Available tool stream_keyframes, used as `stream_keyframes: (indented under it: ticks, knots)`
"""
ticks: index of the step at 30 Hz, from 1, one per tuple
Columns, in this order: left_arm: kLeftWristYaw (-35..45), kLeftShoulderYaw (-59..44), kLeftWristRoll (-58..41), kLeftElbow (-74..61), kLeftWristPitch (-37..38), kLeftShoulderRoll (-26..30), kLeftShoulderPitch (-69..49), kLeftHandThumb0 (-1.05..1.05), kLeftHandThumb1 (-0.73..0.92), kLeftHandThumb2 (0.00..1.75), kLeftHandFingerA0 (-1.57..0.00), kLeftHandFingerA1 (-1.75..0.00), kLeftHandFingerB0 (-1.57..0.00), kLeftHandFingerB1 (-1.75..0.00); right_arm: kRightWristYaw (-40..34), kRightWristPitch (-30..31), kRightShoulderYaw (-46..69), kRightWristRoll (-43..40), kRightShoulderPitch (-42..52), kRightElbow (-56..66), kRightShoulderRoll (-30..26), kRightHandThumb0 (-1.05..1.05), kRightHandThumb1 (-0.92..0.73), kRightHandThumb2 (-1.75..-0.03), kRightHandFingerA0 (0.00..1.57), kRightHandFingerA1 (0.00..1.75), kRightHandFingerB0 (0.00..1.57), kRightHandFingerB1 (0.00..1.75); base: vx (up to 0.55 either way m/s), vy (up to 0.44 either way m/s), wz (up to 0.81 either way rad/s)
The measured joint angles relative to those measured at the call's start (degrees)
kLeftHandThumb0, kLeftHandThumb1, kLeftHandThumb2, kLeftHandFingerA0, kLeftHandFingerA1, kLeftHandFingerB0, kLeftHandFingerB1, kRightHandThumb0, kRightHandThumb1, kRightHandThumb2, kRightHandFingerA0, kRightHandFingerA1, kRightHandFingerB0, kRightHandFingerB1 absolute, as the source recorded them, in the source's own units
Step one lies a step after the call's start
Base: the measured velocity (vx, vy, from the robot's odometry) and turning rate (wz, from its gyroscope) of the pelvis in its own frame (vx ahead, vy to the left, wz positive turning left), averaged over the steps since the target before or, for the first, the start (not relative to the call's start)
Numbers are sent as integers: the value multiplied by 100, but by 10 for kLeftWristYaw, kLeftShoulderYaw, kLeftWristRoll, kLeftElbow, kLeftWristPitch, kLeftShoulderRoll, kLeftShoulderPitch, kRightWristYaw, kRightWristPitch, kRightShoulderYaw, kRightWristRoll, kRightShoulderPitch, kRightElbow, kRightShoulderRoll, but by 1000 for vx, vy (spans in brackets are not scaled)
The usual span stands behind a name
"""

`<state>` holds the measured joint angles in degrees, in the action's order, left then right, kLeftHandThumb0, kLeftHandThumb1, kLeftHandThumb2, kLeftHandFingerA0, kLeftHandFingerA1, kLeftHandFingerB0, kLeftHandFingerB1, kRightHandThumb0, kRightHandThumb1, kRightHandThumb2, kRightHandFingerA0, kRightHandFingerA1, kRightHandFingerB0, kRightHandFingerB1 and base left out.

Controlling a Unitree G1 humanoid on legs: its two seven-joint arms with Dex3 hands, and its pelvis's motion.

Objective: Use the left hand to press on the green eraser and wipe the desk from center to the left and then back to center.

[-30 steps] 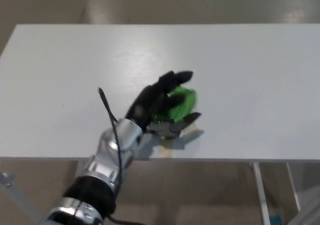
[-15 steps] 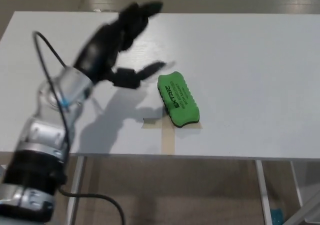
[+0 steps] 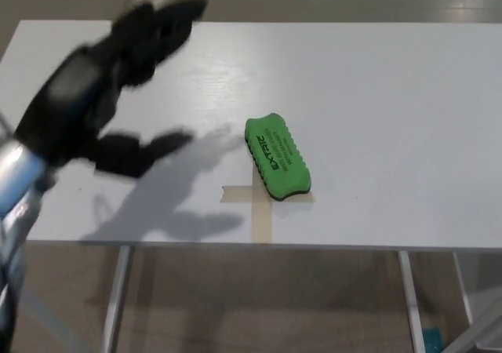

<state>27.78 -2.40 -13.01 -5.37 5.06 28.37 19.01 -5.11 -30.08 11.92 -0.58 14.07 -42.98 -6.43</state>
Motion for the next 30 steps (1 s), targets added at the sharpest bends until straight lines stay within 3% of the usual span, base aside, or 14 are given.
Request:
stream_keyframes:
  ticks: [1, 2, 13, 14, 15, 16, 17, 18, 19, 25, 26, 27, 28, 30]
  knots:
    - [6, -5, -9, -20, -2, 5, -23, -37, 22, 86, 0, -49, -1, -48, 0, 0, 0, 0, 0, -1, 0, -18, -67, -59, 79, 57, 60, 51, 0, 0, 0]
    - [11, -9, -16, -35, -3, 8, -46, -73, 53, 57, -17, -30, -22, -33, 1, 0, 0, 0, 0, -1, -1, -18, -67, -59, 79, 57, 60, 51, 0, 0, 0]
    - [80, -32, -74, -89, -2, 15, -346, -70, 48, 58, -34, -35, -37, -35, 3, 0, 0, 0, 1, -6, -1, -20, -66, -59, 79, 57, 58, 50, 0, 0, 0]
    - [83, -34, -75, -85, 0, 13, -360, -57, 47, 72, -23, -47, -27, -40, 3, 0, 0, 0, 2, -6, -1, -20, -66, -59, 78, 57, 56, 50, 0, 0, 0]
    - [89, -40, -76, -64, 6, 9, -400, -57, 47, 72, -23, -47, -27, -40, 3, 0, 0, 0, 3, -7, -1, -20, -66, -59, 78, 57, 56, 50, 0, 0, 0]
    - [89, -40, -76, -64, 6, 9, -400, -65, 42, 82, -32, -45, -43, -49, 3, 0, 0, 0, 3, -7, -1, -19, -66, -59, 79, 57, 57, 50, 0, 0, 0]
    - [92, -50, -76, -28, 18, -1, -440, -65, 42, 82, -32, -45, -43, -49, 4, 0, 0, 0, 6, -9, -1, -19, -66, -59, 79, 57, 57, 50, 0, 0, 0]
    - [92, -50, -76, -28, 18, -1, -440, -65, 42, 82, -32, -45, -43, -49, 4, 0, 0, 0, 6, -9, -1, -19, -66, -59, 79, 57, 57, 50, 0, 0, 0]
    - [91, -56, -72, 9, 26, -7, -465, -66, 52, 57, -47, -36, -50, -36, 4, -1, 0, 0, 10, -12, -2, -18, -67, -59, 79, 58, 56, 50, 0, 0, 6]
    - [62, -67, -51, 134, 45, -25, -478, -57, 49, 56, -57, -39, -53, -37, 5, -1, 0, 0, 16, -16, -2, -19, -67, -59, 79, 57, 55, 49, 0, 0, 2]
    - [53, -68, -48, 166, 45, -26, -470, -45, 46, 55, -71, -43, -53, -37, 5, -1, 0, 0, 17, -16, -2, -19, -67, -59, 78, 56, 53, 48, 0, 0, 0]
    - [53, -68, -48, 166, 45, -26, -470, -45, 46, 55, -71, -43, -53, -37, 5, -1, 0, 0, 17, -16, -2, -19, -67, -59, 78, 56, 53, 48, 0, 0, 0]
    - [42, -71, -43, 213, 45, -28, -456, -48, 39, 72, -69, -57, -46, -48, 5, -1, 0, 0, 18, -17, -2, -19, -67, -59, 77, 56, 53, 48, 0, 0, 0]
    - [37, -73, -42, 241, 45, -28, -446, -45, 39, 72, -62, -58, -45, -48, 5, -1, 0, 1, 18, -17, -2, -19, -67, -59, 76, 56, 53, 48, 0, 0, 0]
